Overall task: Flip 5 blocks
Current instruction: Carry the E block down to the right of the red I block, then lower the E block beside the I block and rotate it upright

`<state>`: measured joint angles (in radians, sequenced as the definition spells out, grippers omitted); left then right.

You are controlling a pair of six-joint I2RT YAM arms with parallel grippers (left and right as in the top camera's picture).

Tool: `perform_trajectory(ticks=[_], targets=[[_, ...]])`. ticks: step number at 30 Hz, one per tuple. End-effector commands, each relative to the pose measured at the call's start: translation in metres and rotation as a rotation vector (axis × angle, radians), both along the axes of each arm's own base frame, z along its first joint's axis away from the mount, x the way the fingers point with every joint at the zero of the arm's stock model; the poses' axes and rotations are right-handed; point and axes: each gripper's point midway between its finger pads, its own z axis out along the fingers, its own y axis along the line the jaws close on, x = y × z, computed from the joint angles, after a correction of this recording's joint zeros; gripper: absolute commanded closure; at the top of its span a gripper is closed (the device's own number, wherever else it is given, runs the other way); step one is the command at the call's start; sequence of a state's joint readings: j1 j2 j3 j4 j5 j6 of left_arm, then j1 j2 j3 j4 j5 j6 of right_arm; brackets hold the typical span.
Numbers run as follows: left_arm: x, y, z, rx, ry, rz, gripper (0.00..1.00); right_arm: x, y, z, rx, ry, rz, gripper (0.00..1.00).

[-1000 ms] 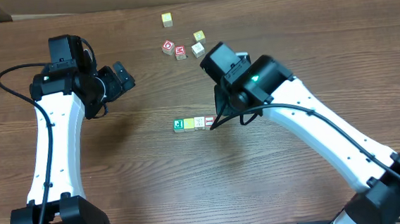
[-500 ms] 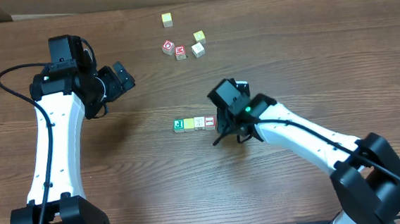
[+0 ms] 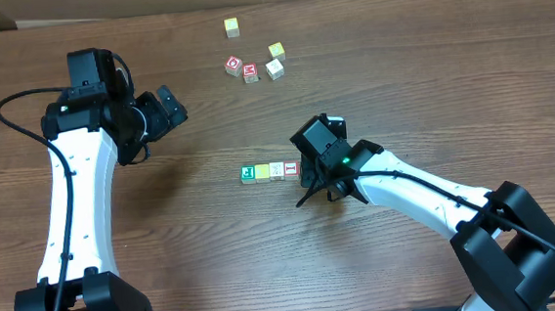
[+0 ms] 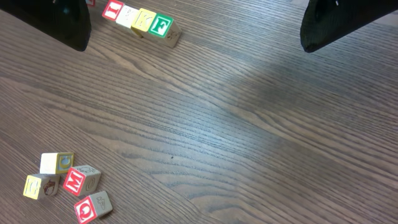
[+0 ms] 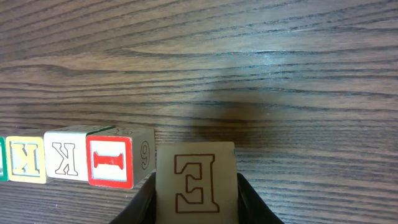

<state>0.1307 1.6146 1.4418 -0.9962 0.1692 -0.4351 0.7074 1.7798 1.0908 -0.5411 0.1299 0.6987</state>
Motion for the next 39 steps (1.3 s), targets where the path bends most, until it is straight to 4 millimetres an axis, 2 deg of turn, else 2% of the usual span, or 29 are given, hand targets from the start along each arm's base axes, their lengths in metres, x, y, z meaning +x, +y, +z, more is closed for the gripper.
perform_trajectory(ticks=[1, 6, 8, 10, 14, 19, 23, 28, 32, 34, 35, 37, 39], targets=[[0.002, -0.003, 0.002, 0.002, -0.008, -0.019, 0.00, 0.002, 0.000, -0.003, 0.002, 0.000, -0.015, 0.83], [0.002, -0.003, 0.002, 0.002, -0.008, -0.019, 0.00, -0.001, -0.002, -0.014, 0.002, 0.002, -0.014, 0.78], [0.002, -0.003, 0.002, 0.002, -0.008, -0.019, 0.00, -0.003, -0.003, -0.017, 0.003, 0.007, -0.012, 0.68], [0.002, -0.003, 0.002, 0.002, -0.008, -0.019, 0.00, -0.004, -0.003, -0.018, 0.004, 0.010, -0.011, 0.65], [0.002, -0.003, 0.002, 0.002, -0.008, -0.019, 0.00, -0.004, -0.003, -0.018, 0.004, 0.011, -0.011, 0.52], [0.002, -0.003, 0.002, 0.002, -0.008, -0.020, 0.00, -0.005, 0.000, -0.017, 0.016, 0.017, -0.005, 0.47], [0.002, -0.003, 0.002, 0.002, -0.008, -0.019, 0.00, 0.003, 0.005, 0.001, 0.035, -0.009, -0.002, 0.47], [0.002, -0.003, 0.002, 0.003, -0.009, -0.019, 0.00, 0.010, 0.008, 0.037, 0.068, -0.048, -0.010, 0.41], [0.002, -0.003, 0.002, 0.002, -0.008, -0.019, 0.00, 0.004, 0.001, 0.037, 0.053, -0.029, -0.015, 0.42], [0.002, -0.003, 0.002, 0.002, -0.008, -0.019, 0.00, -0.002, -0.004, 0.028, 0.028, 0.000, -0.018, 0.45], [0.002, -0.003, 0.002, 0.002, -0.008, -0.019, 0.00, -0.005, -0.007, 0.024, 0.021, 0.012, -0.028, 0.53], [0.002, -0.003, 0.002, 0.003, -0.009, -0.019, 0.00, -0.010, -0.014, 0.017, 0.016, 0.037, -0.084, 0.81], [0.002, -0.003, 0.002, 0.002, -0.008, -0.019, 0.00, -0.014, -0.017, 0.011, 0.024, 0.054, -0.128, 0.96]])
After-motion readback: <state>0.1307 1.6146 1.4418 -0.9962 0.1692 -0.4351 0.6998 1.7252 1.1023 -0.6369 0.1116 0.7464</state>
